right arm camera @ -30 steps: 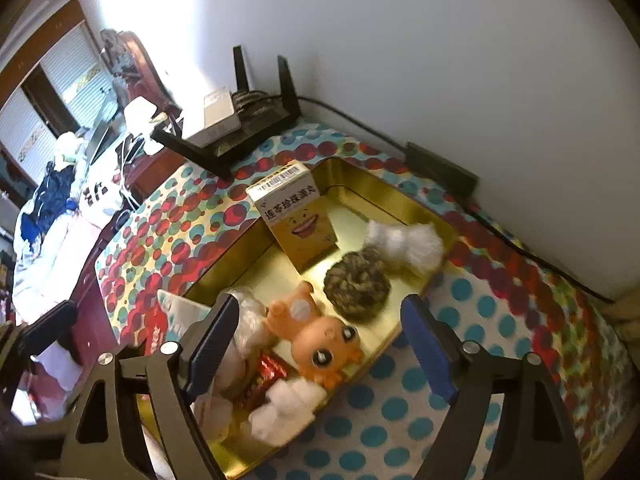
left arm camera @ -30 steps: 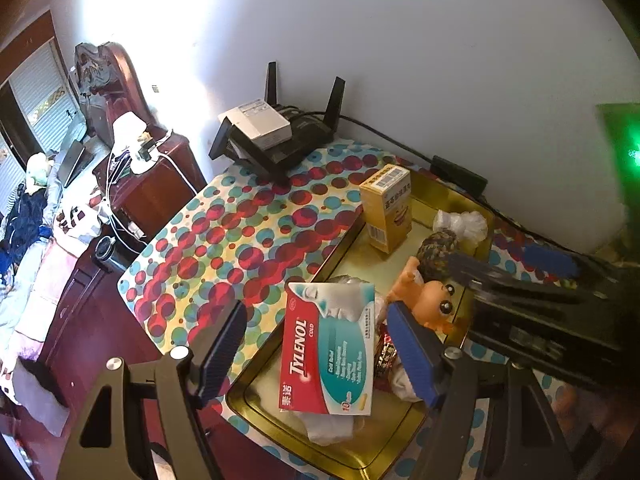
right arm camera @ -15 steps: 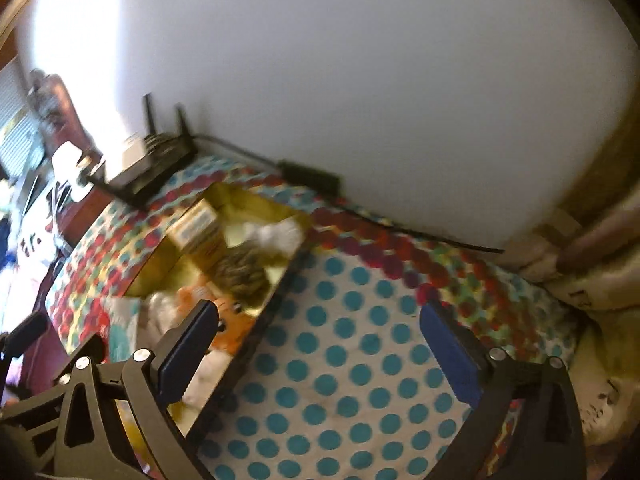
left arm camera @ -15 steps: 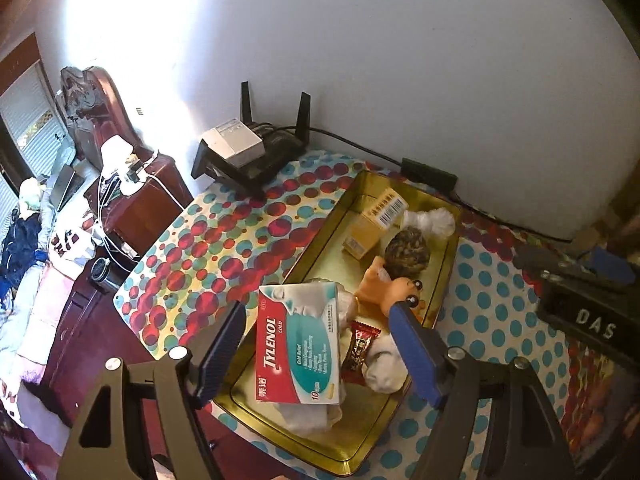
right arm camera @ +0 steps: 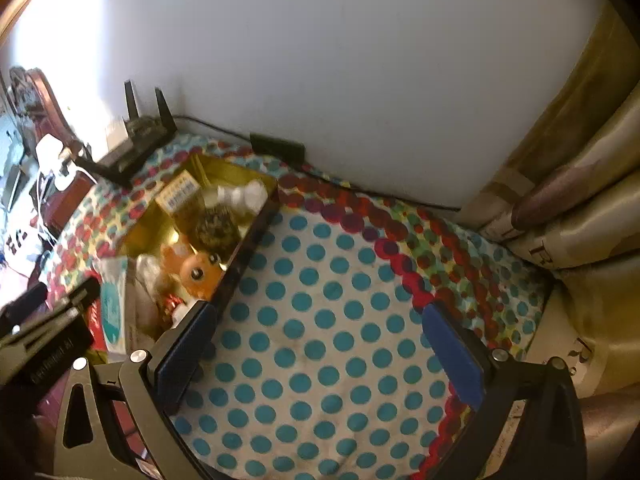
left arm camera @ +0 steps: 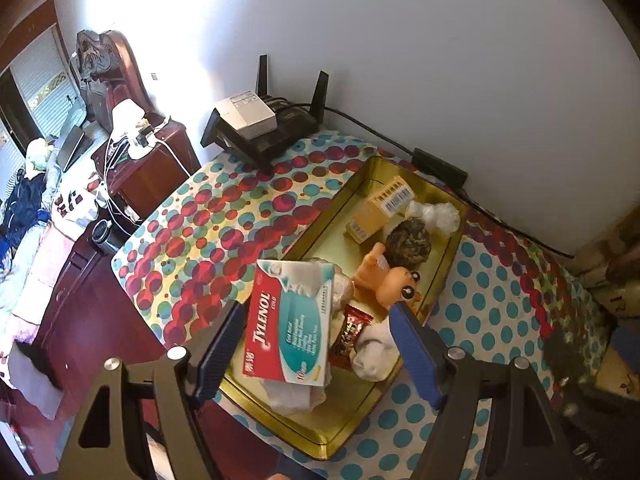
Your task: Organize objects
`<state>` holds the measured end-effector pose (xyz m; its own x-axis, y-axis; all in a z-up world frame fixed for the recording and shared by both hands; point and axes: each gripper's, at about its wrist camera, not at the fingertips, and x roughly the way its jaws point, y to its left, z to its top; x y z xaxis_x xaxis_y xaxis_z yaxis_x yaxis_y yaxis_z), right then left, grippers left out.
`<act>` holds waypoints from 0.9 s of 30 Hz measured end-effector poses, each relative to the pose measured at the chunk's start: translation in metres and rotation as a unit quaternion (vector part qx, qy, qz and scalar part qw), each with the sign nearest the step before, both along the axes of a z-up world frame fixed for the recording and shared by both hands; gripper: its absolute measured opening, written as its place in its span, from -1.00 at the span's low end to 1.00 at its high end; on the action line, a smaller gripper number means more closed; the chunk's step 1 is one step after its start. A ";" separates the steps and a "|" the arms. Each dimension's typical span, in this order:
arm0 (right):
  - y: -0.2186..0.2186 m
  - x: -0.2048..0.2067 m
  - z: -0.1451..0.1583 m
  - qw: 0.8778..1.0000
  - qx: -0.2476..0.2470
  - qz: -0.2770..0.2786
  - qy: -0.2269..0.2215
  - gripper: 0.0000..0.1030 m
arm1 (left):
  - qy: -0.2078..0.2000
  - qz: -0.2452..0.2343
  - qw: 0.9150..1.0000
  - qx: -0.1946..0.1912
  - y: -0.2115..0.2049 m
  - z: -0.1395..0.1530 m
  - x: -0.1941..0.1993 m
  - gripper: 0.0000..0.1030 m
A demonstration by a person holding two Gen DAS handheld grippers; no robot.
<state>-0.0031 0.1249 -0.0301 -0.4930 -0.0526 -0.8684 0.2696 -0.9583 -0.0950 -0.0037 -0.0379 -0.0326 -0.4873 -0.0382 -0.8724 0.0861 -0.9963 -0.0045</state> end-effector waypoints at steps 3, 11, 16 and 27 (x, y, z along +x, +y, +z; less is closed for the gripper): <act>0.001 0.002 -0.007 1.000 0.017 0.007 -0.007 0.99 | -0.014 0.003 1.000 0.019 0.003 -0.003 0.003 0.54; 0.022 0.003 -0.018 0.999 -0.012 0.008 -0.030 0.99 | -0.031 0.008 0.999 -0.039 0.014 -0.006 0.023 0.59; 0.015 0.009 -0.027 0.999 -0.004 0.020 -0.045 0.99 | -0.050 0.013 0.998 -0.030 0.006 -0.012 0.026 0.59; 0.001 0.024 -0.015 0.999 0.013 -0.021 -0.023 0.99 | -0.054 -0.018 0.998 -0.019 -0.017 -0.012 0.010 0.59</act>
<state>0.0212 0.1260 -0.0447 -0.4532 -0.0089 -0.8914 0.2333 -0.9663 -0.1090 0.0064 -0.0550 -0.0444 -0.3919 -0.0564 -0.9183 0.0484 -0.9980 0.0406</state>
